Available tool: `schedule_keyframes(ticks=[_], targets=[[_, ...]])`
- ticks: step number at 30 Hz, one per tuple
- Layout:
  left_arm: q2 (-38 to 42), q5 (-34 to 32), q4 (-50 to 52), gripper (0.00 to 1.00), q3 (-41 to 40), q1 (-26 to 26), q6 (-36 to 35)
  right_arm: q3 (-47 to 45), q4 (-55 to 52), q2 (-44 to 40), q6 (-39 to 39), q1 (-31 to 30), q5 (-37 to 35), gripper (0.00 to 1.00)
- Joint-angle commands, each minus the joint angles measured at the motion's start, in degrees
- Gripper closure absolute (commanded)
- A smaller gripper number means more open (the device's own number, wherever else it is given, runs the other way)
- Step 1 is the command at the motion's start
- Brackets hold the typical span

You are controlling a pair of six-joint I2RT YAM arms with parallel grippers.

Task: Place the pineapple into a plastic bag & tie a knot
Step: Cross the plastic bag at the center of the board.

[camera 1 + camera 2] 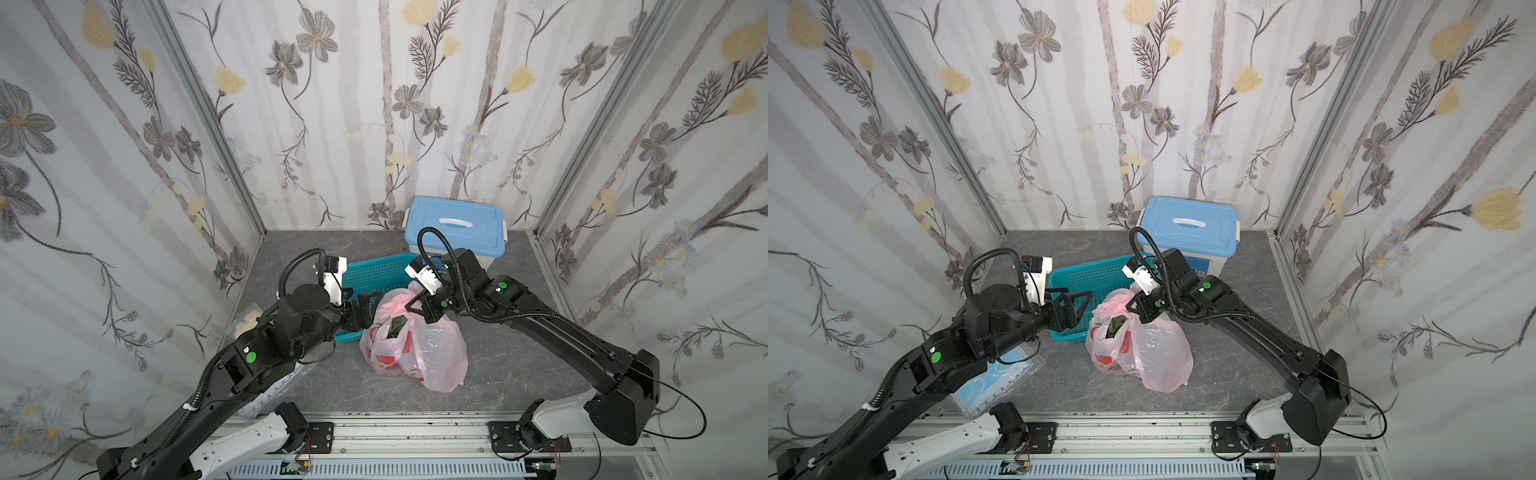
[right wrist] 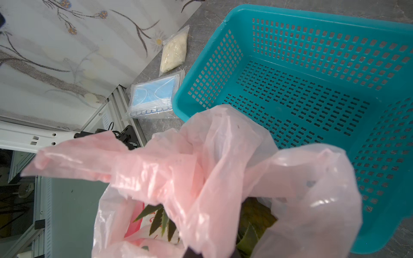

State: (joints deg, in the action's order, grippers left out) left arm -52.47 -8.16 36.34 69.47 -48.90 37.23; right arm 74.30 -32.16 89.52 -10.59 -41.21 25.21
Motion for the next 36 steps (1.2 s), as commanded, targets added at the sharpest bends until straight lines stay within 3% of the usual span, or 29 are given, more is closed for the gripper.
schedule_keyframes(ticks=[1, 4, 19, 26, 31, 36], targets=[[-4.35, 3.88, 9.48, 0.23, 3.67, 0.07, 30.19, -0.60, 4.20, -1.03, 0.59, -0.23, -3.50, 1.00], [-6.61, 6.89, 6.06, 0.23, 3.06, 0.04, 41.18, -1.33, 4.89, -1.79, 0.48, -0.45, -4.09, 1.00], [-15.37, 17.17, 6.73, 0.22, 8.17, 2.07, 59.63, -1.27, 6.48, -1.37, -1.98, -2.82, -6.86, 1.00], [-17.63, 16.65, 7.44, 0.22, 11.21, 2.19, 60.71, -1.27, 5.68, -1.25, -2.15, -4.88, -9.77, 1.00], [-13.90, 13.27, 16.49, 0.20, 12.78, 3.98, 61.17, -1.45, 4.46, -0.93, -3.17, -4.91, -13.84, 1.00], [-13.09, 15.13, 16.45, 0.19, 13.28, 4.26, 62.50, -0.83, 3.93, 0.13, -4.61, -4.86, -15.33, 1.00]])
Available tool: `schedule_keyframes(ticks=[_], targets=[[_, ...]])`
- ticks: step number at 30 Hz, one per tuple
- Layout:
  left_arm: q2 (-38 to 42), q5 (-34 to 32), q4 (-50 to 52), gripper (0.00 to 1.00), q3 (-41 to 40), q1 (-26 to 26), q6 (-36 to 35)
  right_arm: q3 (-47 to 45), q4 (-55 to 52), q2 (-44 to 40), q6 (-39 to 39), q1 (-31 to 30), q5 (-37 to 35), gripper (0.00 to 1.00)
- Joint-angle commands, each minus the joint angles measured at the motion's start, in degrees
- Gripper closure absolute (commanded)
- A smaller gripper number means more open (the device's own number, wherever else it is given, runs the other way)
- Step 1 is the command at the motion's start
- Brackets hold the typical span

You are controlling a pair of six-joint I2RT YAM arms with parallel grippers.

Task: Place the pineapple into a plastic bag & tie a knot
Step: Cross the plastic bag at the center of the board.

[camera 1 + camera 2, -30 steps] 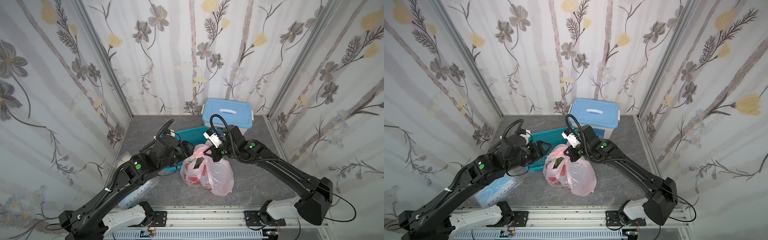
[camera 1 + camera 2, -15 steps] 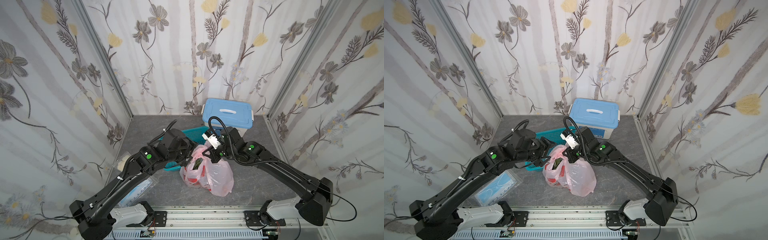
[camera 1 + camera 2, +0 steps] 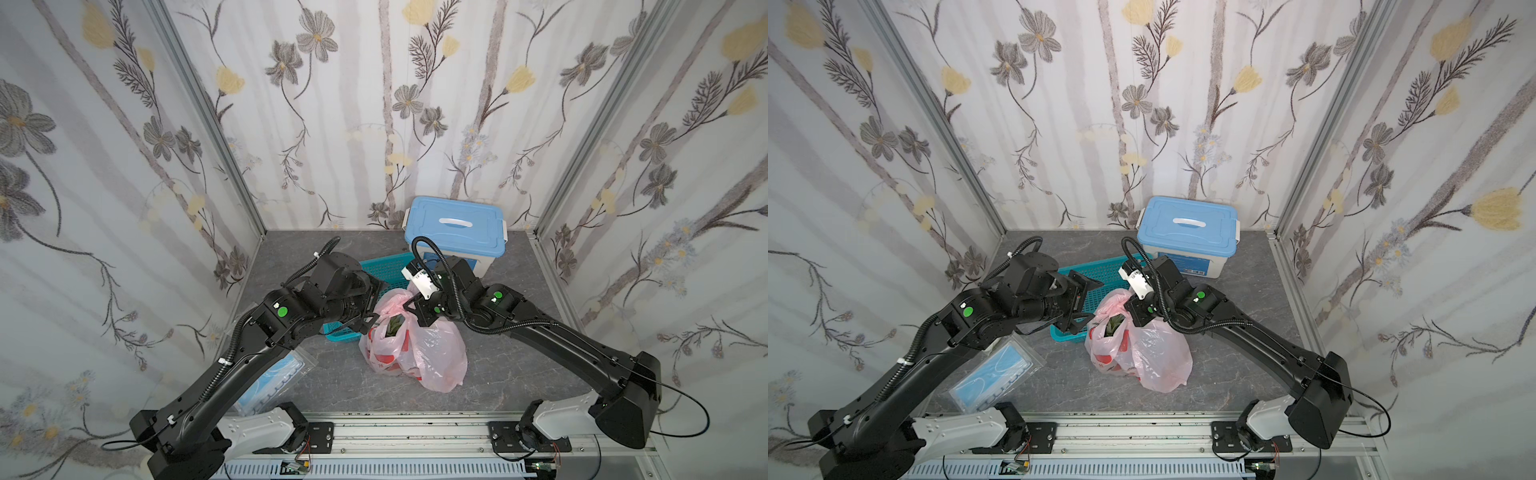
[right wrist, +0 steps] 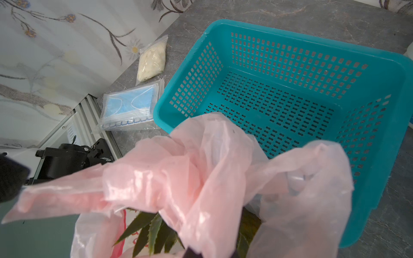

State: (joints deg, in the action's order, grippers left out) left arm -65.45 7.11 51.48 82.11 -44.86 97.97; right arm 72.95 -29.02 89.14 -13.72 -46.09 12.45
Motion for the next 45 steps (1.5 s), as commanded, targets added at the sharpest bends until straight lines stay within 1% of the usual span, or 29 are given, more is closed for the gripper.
schedule_keyframes(ticks=[1, 5, 8, 9, 11, 15, 20, 23, 26, 31, 35, 37, 39, 43, 45], targets=[[-0.73, 0.56, -0.17, 0.18, 0.48, 0.17, 2.02, 0.53, 1.13, 0.46, -1.58, -0.10, -2.14, 1.00], [-4.62, 4.56, -8.21, 0.16, -0.84, -0.79, 5.35, 0.97, 1.25, 0.51, -1.65, -0.48, -1.81, 1.00], [-6.41, 5.54, -12.05, 0.16, -0.68, -1.30, 7.53, 0.62, 1.74, 0.26, -2.10, -0.78, -1.76, 1.00], [-8.09, 5.39, -12.70, 0.16, -0.57, -1.38, 7.90, 0.53, 1.96, 0.16, -2.09, -1.06, -1.63, 1.00], [-9.44, 4.89, -13.85, 0.18, -0.28, -1.46, 8.37, -0.22, 3.08, -0.66, -2.02, -1.63, -0.91, 1.00], [-10.73, 3.13, -12.02, 0.23, 0.62, -1.46, 7.01, -2.81, 5.73, -3.55, -2.03, -1.82, -0.17, 1.00], [-10.02, 0.54, -6.47, 0.31, -1.96, -1.28, 4.69, -4.37, 6.93, -6.02, -0.51, -1.82, 1.31, 1.00], [-10.01, -0.73, -6.27, 0.33, -3.25, -1.19, 2.86, -4.74, 7.48, -6.87, 0.65, -1.99, 2.53, 1.00], [-11.35, -0.25, -4.98, 0.33, -2.81, -1.19, 1.48, -4.53, 7.83, -7.22, 1.78, -2.08, 3.97, 1.00], [-12.13, -0.33, -8.15, 0.36, -4.36, -1.17, 1.35, -4.13, 7.75, -6.97, 3.51, -2.85, 6.79, 1.00], [-14.89, 1.71, -11.30, 0.34, -3.88, -1.19, 0.77, -3.22, 7.18, -6.01, 4.28, -3.37, 8.32, 1.00], [-15.61, 1.94, -12.15, 0.35, -3.63, -1.19, 0.12, -2.84, 6.85, -5.66, 4.83, -3.64, 9.12, 1.00], [-16.27, 2.09, -13.11, 0.41, -3.53, -1.19, -0.31, -2.59, 6.36, -5.32, 5.27, -3.70, 10.07, 1.00], [-16.99, 2.71, -14.04, 0.57, -3.61, -1.18, -0.96, -2.72, 6.39, -5.51, 5.13, -3.72, 12.01, 1.00], [-16.83, 3.14, -14.98, 0.67, -4.16, -1.11, -1.49, -2.81, 6.54, -5.73, 4.52, -3.50, 13.13, 0.99]])
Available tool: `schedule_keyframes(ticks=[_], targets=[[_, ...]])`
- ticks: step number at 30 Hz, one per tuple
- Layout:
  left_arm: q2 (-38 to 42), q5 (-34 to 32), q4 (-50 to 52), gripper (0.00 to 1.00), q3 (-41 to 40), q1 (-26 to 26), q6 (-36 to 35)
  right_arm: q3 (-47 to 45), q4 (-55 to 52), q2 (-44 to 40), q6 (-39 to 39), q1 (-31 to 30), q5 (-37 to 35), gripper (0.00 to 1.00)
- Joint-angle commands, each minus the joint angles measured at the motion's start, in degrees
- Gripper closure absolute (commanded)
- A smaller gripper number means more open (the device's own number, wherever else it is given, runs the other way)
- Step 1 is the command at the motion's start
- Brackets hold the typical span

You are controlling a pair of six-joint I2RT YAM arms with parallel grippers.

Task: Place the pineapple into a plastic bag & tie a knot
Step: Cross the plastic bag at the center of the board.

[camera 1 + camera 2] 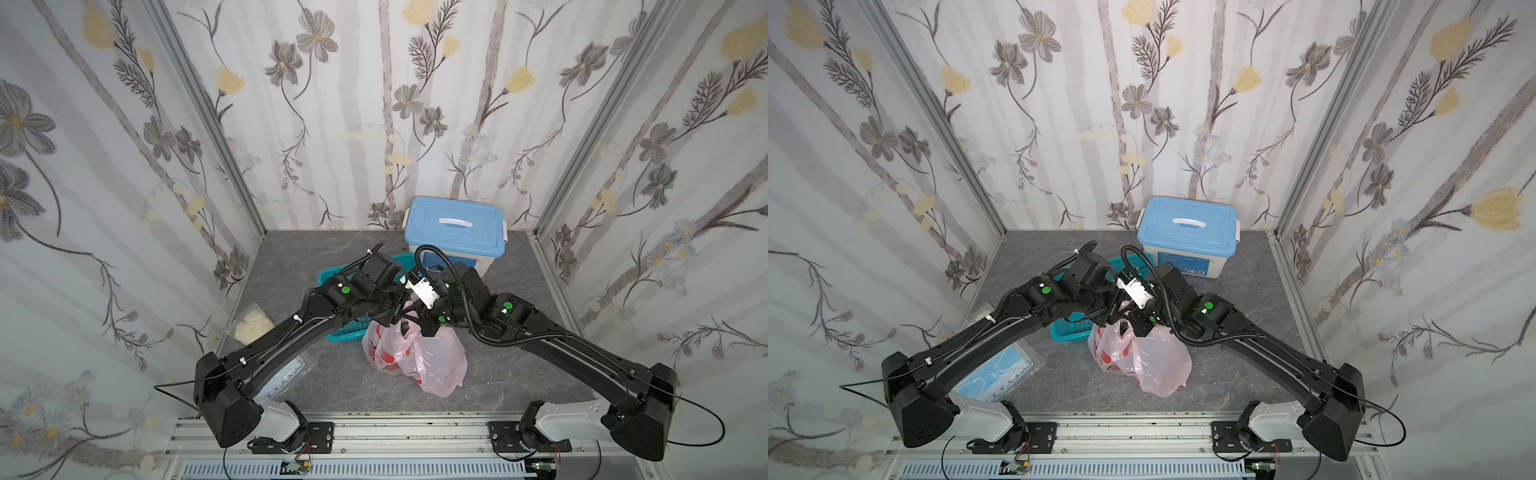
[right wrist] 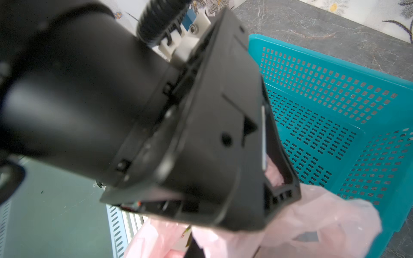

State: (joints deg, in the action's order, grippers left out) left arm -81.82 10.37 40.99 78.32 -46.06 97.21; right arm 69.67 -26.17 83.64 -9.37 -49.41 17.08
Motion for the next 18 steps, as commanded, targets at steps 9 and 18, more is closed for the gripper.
schedule_keyframes(ticks=[9, 18], targets=[[3.67, 3.28, -12.17, 0.92, -8.63, 2.10, -6.55, -1.42, 1.30, -6.67, -4.20, 4.27, 15.94, 0.48], [7.01, 10.99, -28.62, 0.95, -18.69, 4.90, -15.72, -5.58, 1.88, -13.13, -12.94, 9.30, 12.29, 0.83]])
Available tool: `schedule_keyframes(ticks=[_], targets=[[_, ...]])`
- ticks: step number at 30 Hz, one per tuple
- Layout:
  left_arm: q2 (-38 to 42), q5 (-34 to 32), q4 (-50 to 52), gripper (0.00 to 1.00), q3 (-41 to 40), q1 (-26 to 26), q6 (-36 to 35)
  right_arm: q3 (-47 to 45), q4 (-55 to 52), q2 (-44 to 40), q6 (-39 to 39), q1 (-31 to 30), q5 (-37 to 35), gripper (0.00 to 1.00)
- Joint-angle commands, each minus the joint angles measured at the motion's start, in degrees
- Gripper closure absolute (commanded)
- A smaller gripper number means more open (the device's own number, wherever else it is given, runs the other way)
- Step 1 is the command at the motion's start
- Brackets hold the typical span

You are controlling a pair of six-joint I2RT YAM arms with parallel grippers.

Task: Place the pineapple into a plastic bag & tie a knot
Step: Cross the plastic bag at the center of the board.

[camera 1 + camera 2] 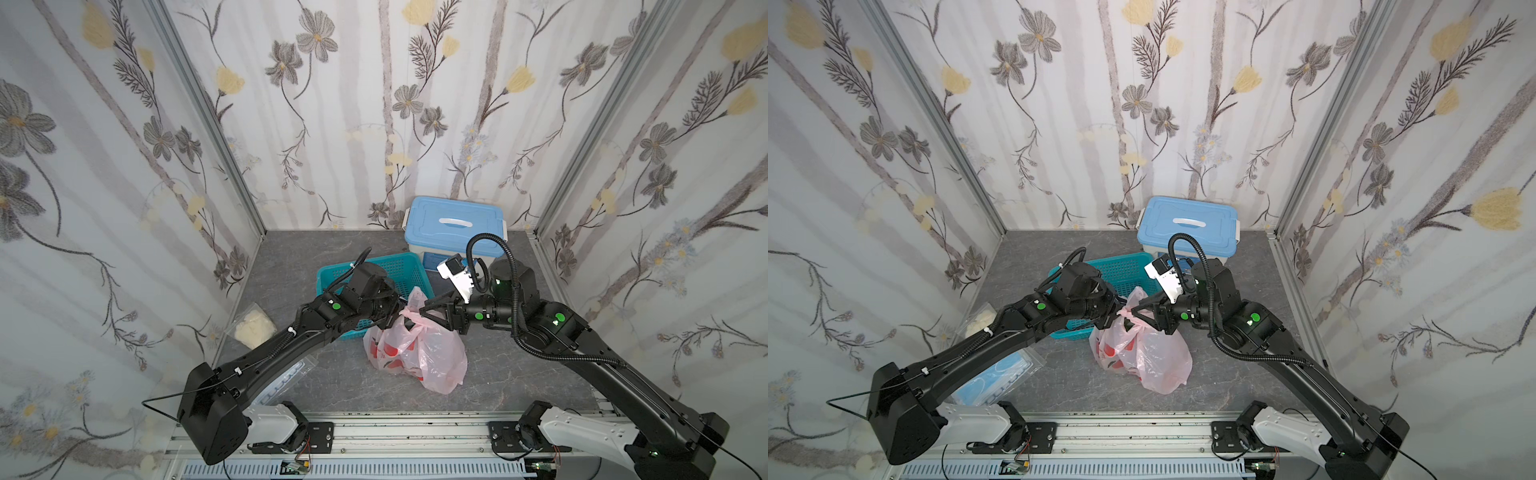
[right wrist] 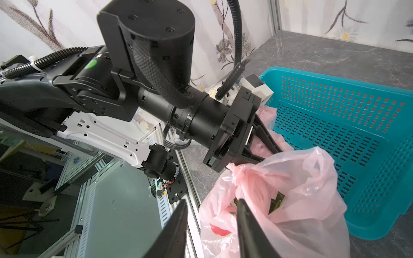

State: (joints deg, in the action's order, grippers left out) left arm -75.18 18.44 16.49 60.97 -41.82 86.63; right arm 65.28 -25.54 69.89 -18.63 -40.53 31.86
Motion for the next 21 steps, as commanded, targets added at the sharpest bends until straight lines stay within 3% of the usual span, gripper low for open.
schedule_keyframes(ticks=[1, 6, 13, 17, 21], targets=[[0.46, 3.69, -3.99, 0.95, -1.12, 0.90, -6.54, -1.32, 1.24, 1.33, -3.87, 0.58, -2.87, 0.88], [1.59, 6.88, -2.55, 0.96, -1.14, 1.63, -11.58, 0.90, 2.08, 6.78, -3.45, 0.71, -3.61, 0.96], [1.22, 10.43, -9.37, 0.98, -1.92, 1.83, -11.89, -2.80, 2.94, 8.39, -2.29, 0.26, -4.65, 0.95], [0.04, 11.67, -15.32, 1.00, -2.24, 1.81, -9.74, -9.77, 4.62, 5.49, -1.33, -1.07, -3.85, 0.87], [-2.89, 16.88, -22.16, 1.00, -1.48, 1.73, -8.09, -10.74, 5.95, 6.31, -0.45, -2.07, -2.97, 0.75]])
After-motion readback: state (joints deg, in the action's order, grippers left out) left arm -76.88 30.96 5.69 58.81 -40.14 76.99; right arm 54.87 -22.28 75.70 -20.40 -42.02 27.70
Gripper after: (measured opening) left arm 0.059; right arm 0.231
